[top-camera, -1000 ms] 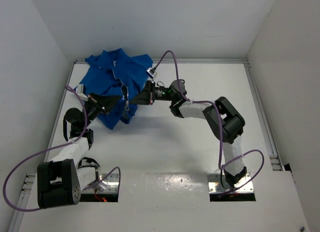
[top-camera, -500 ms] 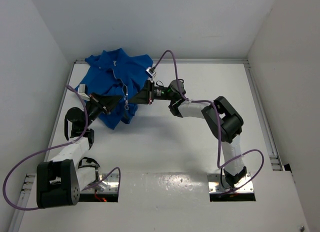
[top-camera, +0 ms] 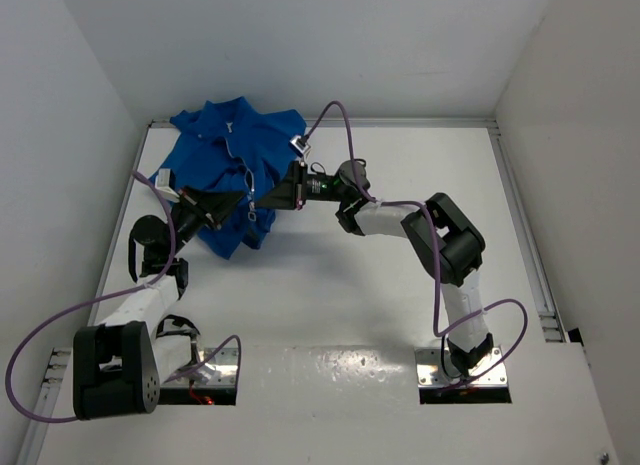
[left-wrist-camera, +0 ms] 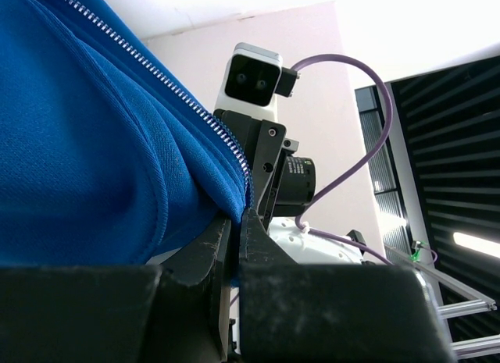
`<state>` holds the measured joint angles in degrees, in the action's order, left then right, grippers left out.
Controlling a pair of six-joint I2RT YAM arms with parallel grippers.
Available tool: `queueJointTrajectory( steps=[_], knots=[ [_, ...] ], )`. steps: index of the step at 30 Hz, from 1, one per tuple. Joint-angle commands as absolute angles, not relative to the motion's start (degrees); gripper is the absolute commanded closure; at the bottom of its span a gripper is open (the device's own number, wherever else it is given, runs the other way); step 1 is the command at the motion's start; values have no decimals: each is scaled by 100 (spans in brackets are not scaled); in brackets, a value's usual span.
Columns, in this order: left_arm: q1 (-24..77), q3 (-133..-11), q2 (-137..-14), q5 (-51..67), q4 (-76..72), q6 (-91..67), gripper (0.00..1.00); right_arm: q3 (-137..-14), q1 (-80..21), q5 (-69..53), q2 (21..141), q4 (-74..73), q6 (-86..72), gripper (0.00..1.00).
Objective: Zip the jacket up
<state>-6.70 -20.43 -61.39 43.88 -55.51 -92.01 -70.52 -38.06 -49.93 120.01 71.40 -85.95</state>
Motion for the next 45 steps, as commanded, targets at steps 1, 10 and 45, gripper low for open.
queueJointTrajectory(
  steps=[1, 10, 45],
  knots=[
    [-580, -2188, -5924, 4500, -5836, -9290, 100, -7374, -3911, -5010, 11988, 8253, -8605, 100],
    [-580, -2188, -5924, 4500, -5783, -9290, 100, -7374, -3806, -5036, 11953, 8244, -8604, 100],
    [-527, -2293, -6082, 4500, -6002, -9456, 100, -7260, -3744, -5106, 11936, 8236, -8604, 100]
  ],
)
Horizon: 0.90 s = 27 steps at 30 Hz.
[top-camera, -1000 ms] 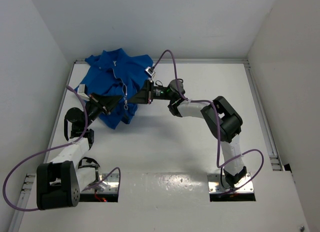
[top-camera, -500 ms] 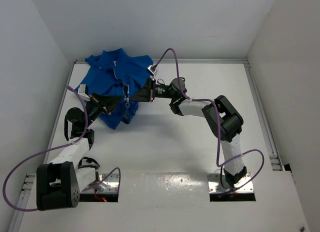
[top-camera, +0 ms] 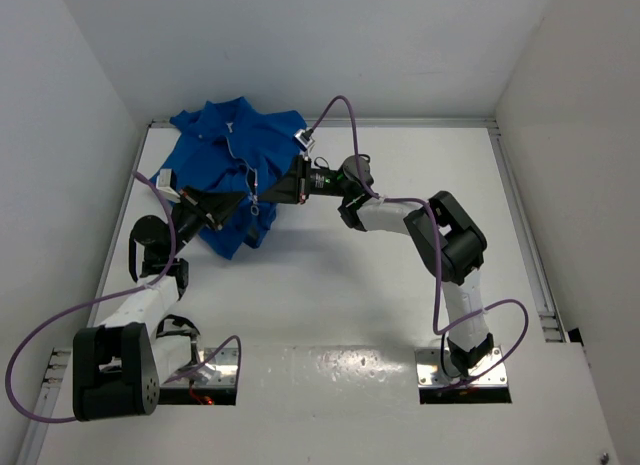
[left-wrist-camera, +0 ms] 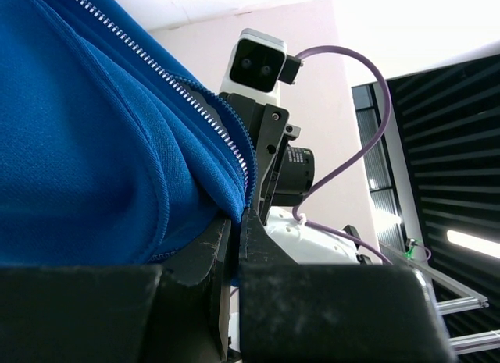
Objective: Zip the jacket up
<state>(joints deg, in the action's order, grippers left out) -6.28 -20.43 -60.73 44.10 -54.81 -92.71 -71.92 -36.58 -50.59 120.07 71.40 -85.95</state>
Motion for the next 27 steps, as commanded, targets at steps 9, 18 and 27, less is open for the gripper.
queueJointTrajectory(
  steps=[9, 18, 27],
  knots=[
    [-580, -2347, -6082, 4447, -6055, -9510, 100, -7339, -3779, -5089, 11988, 8244, -8613, 100],
    [-580, -2347, -6135, 4447, -6056, -9510, 100, -7426, -3806, -5089, 12032, 8244, -8613, 100],
    [-580, -2347, -6030, 4500, -6003, -9457, 100, -7532, -3771, -5054, 12085, 8192, -8552, 100]
  ],
)
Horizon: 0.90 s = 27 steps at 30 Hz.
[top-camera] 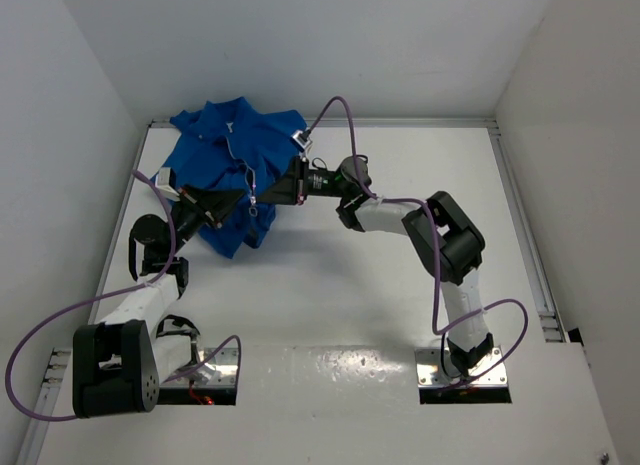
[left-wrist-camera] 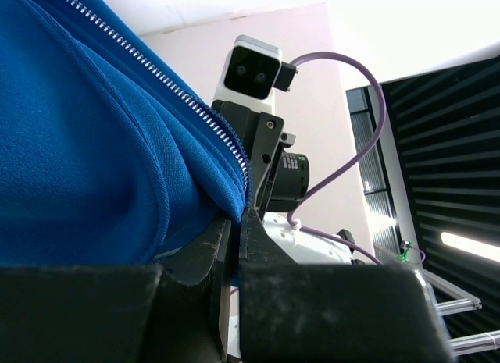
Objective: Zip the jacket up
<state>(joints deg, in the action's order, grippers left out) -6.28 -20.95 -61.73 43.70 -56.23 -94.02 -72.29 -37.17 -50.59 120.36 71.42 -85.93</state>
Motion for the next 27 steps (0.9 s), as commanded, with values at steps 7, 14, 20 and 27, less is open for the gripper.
queueJointTrajectory(
  steps=[7, 14, 20, 27],
  knots=[
    [-527, -2294, -5977, 4614, -5897, -9343, 100, -7690, -3744, -5071, 12155, 8112, -8481, 100],
    [-361, -2241, -5862, 4737, -5433, -8939, 100, -7796, -3700, -5098, 12147, 8112, -8464, 100],
    [-299, -2302, -5669, 4869, -4636, -8167, 100, -7708, -3665, -5106, 12102, 8121, -8473, 100],
    [-238, -2794, -5616, 5194, -3341, -6795, 100, -7594, -3647, -5212, 12015, 8209, -8455, 100]
  ],
)
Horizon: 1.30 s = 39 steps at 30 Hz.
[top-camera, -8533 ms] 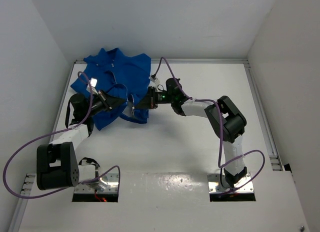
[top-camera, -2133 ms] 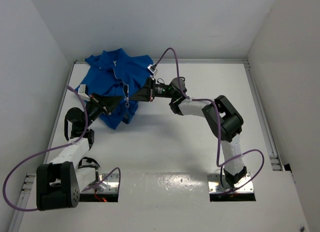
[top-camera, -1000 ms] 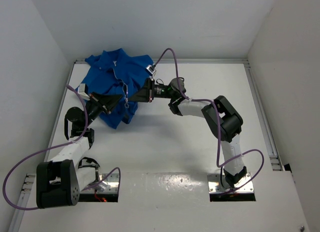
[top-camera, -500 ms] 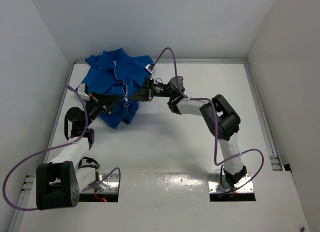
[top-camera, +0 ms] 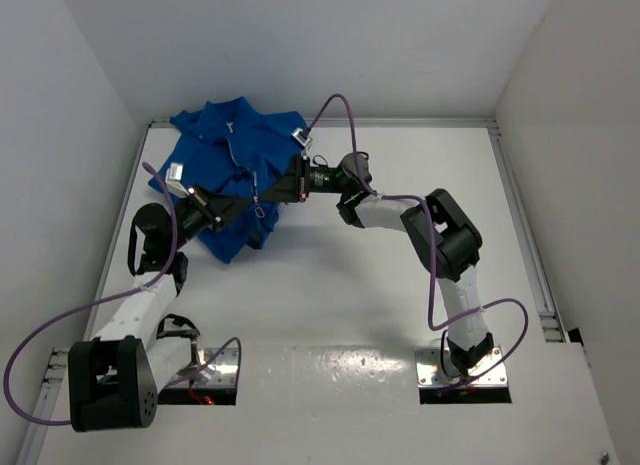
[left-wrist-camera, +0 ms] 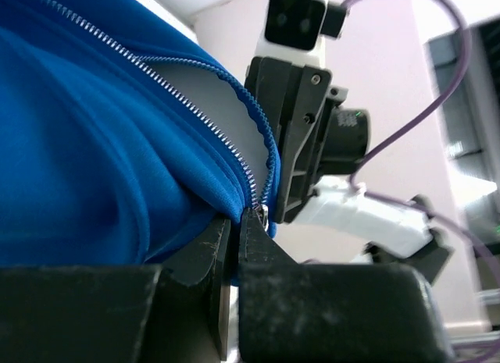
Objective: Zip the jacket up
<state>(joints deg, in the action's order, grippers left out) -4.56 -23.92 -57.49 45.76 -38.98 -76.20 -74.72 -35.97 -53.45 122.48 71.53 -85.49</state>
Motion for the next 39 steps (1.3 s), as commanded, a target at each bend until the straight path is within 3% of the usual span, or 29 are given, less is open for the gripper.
queueJointTrajectory(
  steps=[1, 13, 18, 29, 39],
  knots=[
    [-168, -2856, -5616, 5247, -3253, -6516, 100, -7568, -3639, -5203, 12015, 8218, -8464, 100],
    [61, -3155, -5616, 6388, -3358, -5539, 100, -6997, -3630, -5300, 11830, 8201, -8350, 100],
    [377, -3559, -5616, 6670, -1848, -3819, 100, -7004, -3612, -5230, 11830, 8112, -8376, 100],
    [510, -3674, -5678, 6084, -107, -2646, 100, -6988, -3534, -5212, 11655, 8147, -8481, 100],
    [510, -3621, -5625, 5669, 316, -2593, 100, -6627, -3419, -5229, 11382, 8270, -8543, 100]
  ],
)
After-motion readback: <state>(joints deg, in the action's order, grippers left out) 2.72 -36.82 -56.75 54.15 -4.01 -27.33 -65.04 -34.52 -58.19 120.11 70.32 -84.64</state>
